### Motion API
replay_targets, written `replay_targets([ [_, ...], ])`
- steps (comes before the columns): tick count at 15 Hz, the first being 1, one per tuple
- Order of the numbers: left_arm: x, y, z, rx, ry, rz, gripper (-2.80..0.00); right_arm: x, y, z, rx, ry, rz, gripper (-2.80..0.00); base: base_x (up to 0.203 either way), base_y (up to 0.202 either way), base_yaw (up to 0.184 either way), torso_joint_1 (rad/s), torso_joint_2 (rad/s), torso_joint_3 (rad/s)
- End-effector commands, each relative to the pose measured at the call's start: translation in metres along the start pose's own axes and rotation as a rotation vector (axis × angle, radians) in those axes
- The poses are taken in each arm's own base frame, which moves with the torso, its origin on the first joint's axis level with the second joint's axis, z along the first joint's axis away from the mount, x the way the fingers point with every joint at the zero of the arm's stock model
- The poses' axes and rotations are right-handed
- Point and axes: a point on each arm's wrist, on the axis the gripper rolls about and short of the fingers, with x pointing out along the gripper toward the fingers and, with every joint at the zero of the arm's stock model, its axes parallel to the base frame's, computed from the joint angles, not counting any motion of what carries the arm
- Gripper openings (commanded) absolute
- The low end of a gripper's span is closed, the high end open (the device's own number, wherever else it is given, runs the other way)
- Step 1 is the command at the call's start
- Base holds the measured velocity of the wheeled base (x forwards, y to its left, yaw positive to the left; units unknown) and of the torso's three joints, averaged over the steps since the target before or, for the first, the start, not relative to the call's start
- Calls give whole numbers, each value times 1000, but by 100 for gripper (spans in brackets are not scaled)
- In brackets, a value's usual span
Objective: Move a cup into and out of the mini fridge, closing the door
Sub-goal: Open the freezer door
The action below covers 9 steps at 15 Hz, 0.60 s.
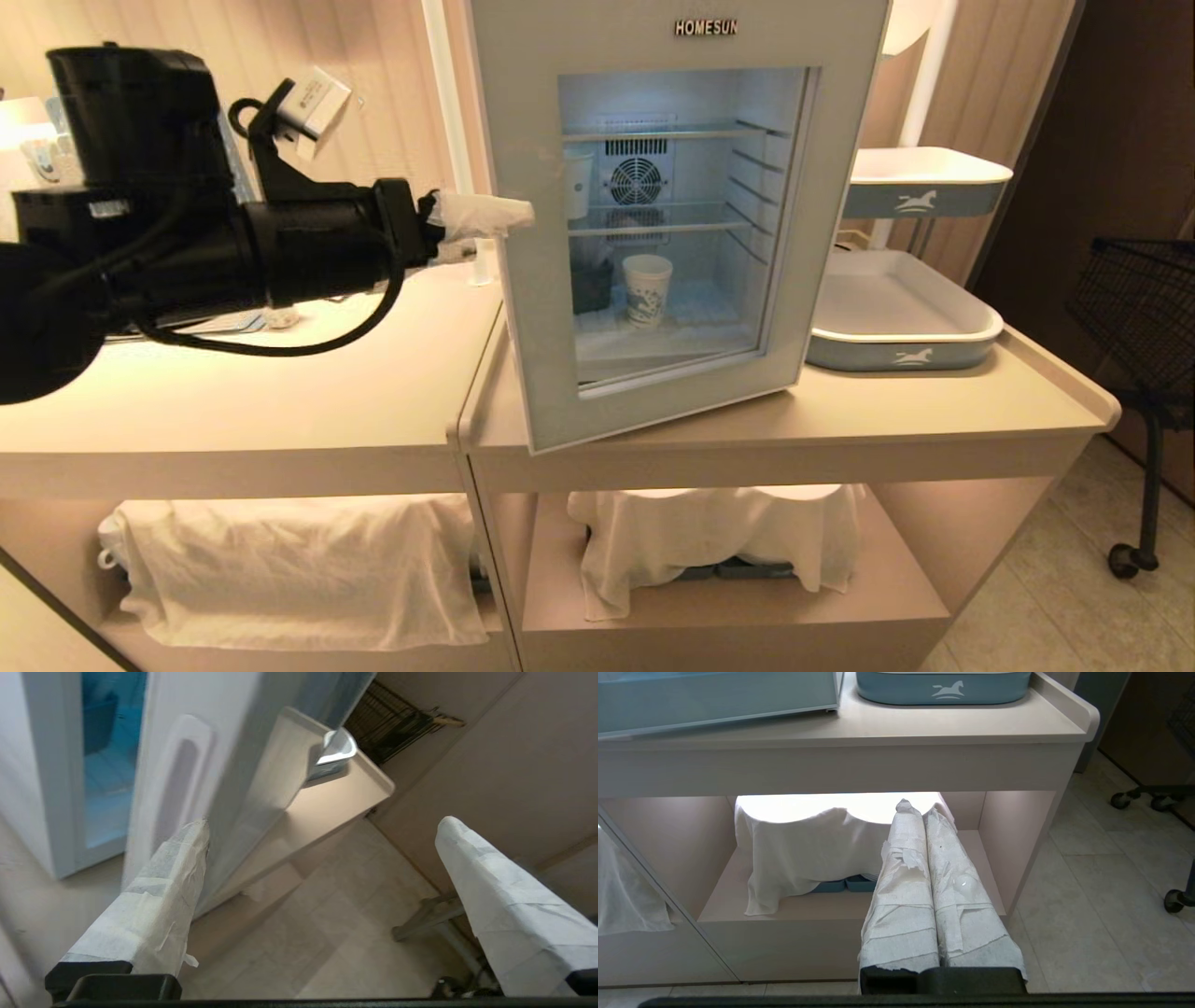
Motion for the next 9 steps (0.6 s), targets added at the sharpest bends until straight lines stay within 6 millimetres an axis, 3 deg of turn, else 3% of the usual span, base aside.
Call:
replay_targets([
  [1, -17, -18, 8, 9, -39, -28, 0, 1, 0, -5, -1, 20, 1, -280, 0, 0, 0, 0, 0, 0],
  [4, -34, -28, 6, 16, -60, 23, 0, 1, 0, -5, -1, 20, 1, -280, 0, 0, 0, 0, 0, 0],
  [9, -53, -12, 1, 63, -4, 238, 0, 1, 0, -5, -1, 20, 1, -280, 0, 0, 0, 0, 0, 0],
])
